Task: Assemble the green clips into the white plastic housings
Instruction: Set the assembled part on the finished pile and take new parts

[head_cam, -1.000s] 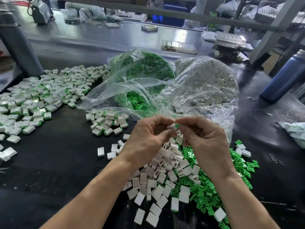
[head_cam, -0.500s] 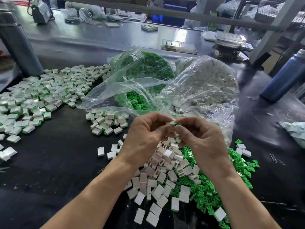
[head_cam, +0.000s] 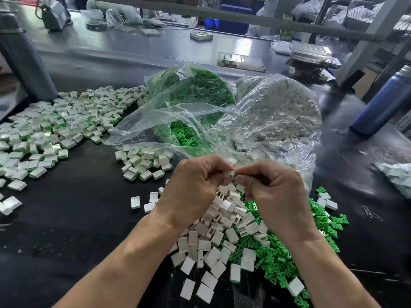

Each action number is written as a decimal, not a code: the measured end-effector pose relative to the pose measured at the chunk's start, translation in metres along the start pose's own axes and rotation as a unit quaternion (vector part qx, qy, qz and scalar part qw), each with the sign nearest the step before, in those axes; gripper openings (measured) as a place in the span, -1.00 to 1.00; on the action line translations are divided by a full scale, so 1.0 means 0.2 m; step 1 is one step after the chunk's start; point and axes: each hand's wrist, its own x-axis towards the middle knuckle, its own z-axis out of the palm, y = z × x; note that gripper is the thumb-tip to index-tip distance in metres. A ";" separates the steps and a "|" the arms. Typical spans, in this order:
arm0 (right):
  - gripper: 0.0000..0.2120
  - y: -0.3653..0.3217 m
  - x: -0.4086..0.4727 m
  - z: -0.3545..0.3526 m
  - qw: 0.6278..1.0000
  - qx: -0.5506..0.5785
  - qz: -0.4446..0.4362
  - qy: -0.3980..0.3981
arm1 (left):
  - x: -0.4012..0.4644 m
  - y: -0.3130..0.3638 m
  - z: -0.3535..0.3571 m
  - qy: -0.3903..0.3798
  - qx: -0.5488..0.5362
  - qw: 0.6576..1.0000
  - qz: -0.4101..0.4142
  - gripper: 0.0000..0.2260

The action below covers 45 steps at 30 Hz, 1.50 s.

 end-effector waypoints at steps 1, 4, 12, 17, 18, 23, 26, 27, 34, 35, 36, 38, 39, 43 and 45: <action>-0.74 0.00 0.00 0.00 1.000 -0.007 0.000 0.001 | 0.00 0.00 0.00 0.000 0.007 1.000 0.001 -0.79; -0.80 0.00 -0.01 0.01 0.999 -0.037 -0.007 -0.003 | -0.01 0.02 -0.01 -0.002 0.033 0.999 0.006 -0.81; -0.67 -0.02 -0.01 0.02 1.000 0.011 -0.008 -0.009 | 0.00 0.02 -0.02 -0.004 0.023 1.000 0.000 -0.80; -0.70 -0.03 -0.02 0.03 0.996 0.089 0.019 0.012 | 0.00 0.02 -0.01 0.004 -0.032 0.999 -0.010 -0.78; -0.71 -0.03 -0.02 0.03 0.994 0.102 0.023 0.017 | 0.00 0.02 -0.01 0.002 -0.047 0.999 -0.015 -0.79; -0.82 -0.03 -0.01 0.04 0.979 0.193 0.062 0.020 | 0.01 0.04 -0.01 0.009 -0.109 0.993 -0.035 -0.85; -0.90 -0.02 -0.01 0.04 0.970 0.225 0.085 0.025 | 0.01 0.03 0.00 0.015 -0.105 0.994 -0.029 -0.83; -0.91 -0.02 -0.01 0.04 0.970 0.227 0.086 0.028 | 0.01 0.03 0.00 0.019 -0.102 0.994 -0.028 -0.83; -0.86 -0.02 -0.03 0.04 0.979 0.193 0.053 0.027 | -0.01 0.04 0.02 0.045 -0.100 0.994 -0.002 -0.78; -0.85 -0.03 -0.03 0.04 0.979 0.196 0.054 0.030 | -0.02 0.04 0.02 0.048 -0.105 0.993 0.000 -0.77; -0.85 -0.03 -0.03 0.05 0.977 0.201 0.059 0.033 | -0.02 0.04 0.02 0.049 -0.109 0.993 -0.002 -0.75; -0.85 -0.04 -0.04 0.05 0.974 0.214 0.068 0.034 | -0.02 0.04 0.02 0.050 -0.116 0.992 -0.009 -0.73; -0.85 -0.04 -0.04 0.06 0.972 0.221 0.072 0.034 | -0.02 0.05 0.02 0.051 -0.118 0.992 -0.011 -0.72; -0.83 -0.05 -0.04 0.06 0.970 0.230 0.075 0.033 | -0.01 0.04 0.01 0.046 -0.121 0.991 -0.017 -0.80; -0.84 -0.06 -0.05 0.07 0.967 0.241 0.077 0.037 | -0.01 0.05 0.00 0.044 -0.121 0.992 -0.014 -0.83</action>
